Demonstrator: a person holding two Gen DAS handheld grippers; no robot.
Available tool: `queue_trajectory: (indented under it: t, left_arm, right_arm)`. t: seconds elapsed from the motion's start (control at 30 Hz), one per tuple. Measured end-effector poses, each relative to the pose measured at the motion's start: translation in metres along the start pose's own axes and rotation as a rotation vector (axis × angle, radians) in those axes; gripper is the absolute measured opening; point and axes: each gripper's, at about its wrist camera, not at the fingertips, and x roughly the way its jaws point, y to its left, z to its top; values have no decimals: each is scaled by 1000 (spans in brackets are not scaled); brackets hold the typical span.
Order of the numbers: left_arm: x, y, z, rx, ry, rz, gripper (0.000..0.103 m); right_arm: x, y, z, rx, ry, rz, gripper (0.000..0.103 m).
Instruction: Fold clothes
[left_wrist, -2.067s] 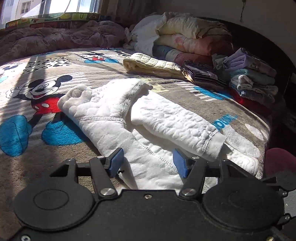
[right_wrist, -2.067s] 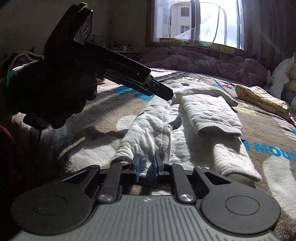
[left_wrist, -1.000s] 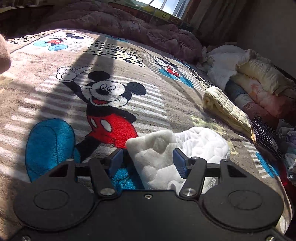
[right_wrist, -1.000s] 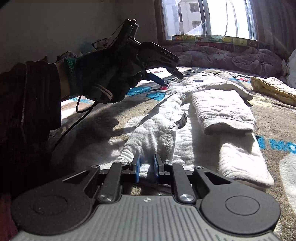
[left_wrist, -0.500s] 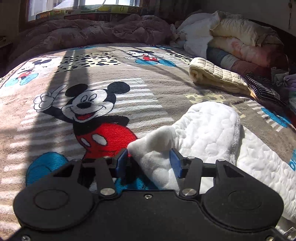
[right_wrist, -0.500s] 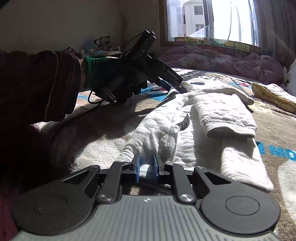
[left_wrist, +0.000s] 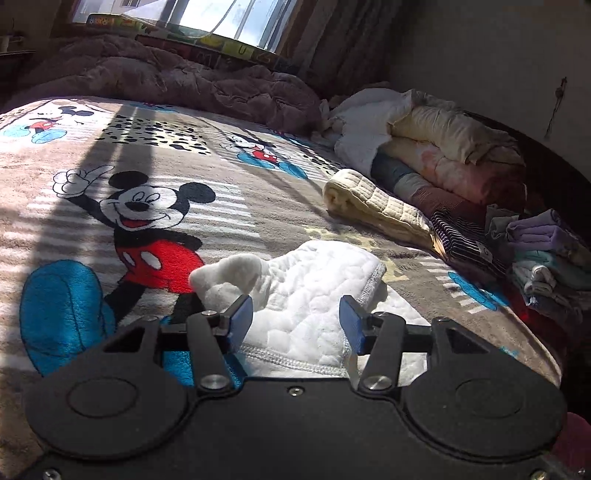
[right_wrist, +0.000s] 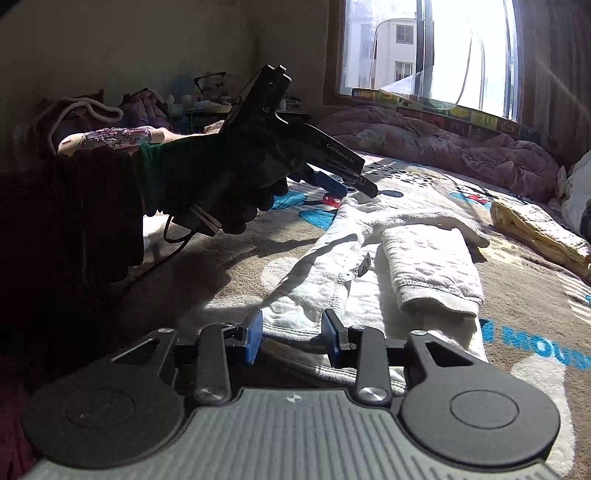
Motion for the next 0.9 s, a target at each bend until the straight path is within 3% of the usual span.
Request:
queue_trajectory:
  t: [0.13, 0.2, 0.3, 0.4, 0.6, 0.7, 0.8, 0.87, 0.9]
  left_arm:
    - [-4, 11, 1, -42, -10, -17, 51]
    - [-3, 15, 0, -61, -8, -29, 51]
    - [2, 16, 0, -57, 2, -43, 51]
    - [10, 14, 0, -43, 23, -61, 51]
    - [18, 15, 0, -24, 37, -92, 51]
    - [22, 20, 1, -31, 49, -103, 55]
    - [26, 21, 1, -33, 54, -114, 57]
    - [28, 22, 1, -36, 50, -117, 57]
    - [28, 22, 2, -40, 45, -119, 57]
  right_arm:
    - [-20, -5, 22, 48, -44, 37, 36]
    - [-26, -31, 40, 166, -92, 36, 37]
    - [-13, -92, 64, 371, -135, 9, 51]
    - [33, -184, 74, 648, -158, -25, 58]
    - [148, -319, 51, 1115, -19, -74, 64]
    - [190, -342, 27, 1279, 15, -44, 66]
    - [206, -354, 25, 1346, -55, 6, 65]
    - [205, -351, 33, 1313, -74, 26, 46]
    - [203, -350, 37, 1294, -83, 35, 12]
